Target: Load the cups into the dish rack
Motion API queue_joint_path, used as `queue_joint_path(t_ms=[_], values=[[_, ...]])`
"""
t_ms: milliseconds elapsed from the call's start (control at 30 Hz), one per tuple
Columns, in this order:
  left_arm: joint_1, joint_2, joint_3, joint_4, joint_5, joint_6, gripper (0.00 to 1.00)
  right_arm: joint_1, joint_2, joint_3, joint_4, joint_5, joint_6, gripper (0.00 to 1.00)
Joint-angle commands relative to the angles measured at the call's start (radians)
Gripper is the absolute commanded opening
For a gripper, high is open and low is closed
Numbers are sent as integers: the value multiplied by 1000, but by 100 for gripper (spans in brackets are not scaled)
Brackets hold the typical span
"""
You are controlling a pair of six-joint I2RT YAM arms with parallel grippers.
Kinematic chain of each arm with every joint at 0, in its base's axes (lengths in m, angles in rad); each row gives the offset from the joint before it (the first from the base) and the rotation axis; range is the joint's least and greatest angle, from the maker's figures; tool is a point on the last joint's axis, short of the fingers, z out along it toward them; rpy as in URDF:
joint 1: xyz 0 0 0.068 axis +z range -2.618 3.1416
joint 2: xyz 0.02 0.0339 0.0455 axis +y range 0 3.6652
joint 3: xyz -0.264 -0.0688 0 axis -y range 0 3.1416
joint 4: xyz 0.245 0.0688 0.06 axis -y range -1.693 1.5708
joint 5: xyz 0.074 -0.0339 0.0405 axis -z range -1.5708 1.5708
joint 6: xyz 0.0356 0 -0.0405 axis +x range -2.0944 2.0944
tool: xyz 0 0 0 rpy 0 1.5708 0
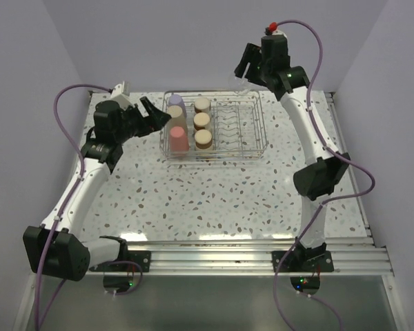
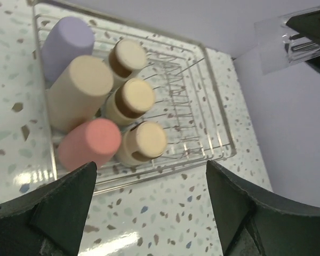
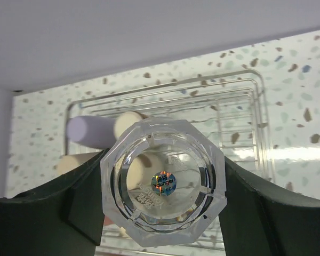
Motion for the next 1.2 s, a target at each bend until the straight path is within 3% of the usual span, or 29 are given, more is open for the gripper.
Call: queue_joint_path(t_ms=[0, 367, 1167], values=[[2, -30, -23, -182, -83, 131, 86, 2, 100, 80, -115, 196, -125, 0], [0, -7, 11, -230, -88, 206, 86, 10, 279, 166, -67, 319, -219, 0], [0, 24, 10, -208, -81, 215, 85, 8, 481, 174, 6, 343, -236, 0]])
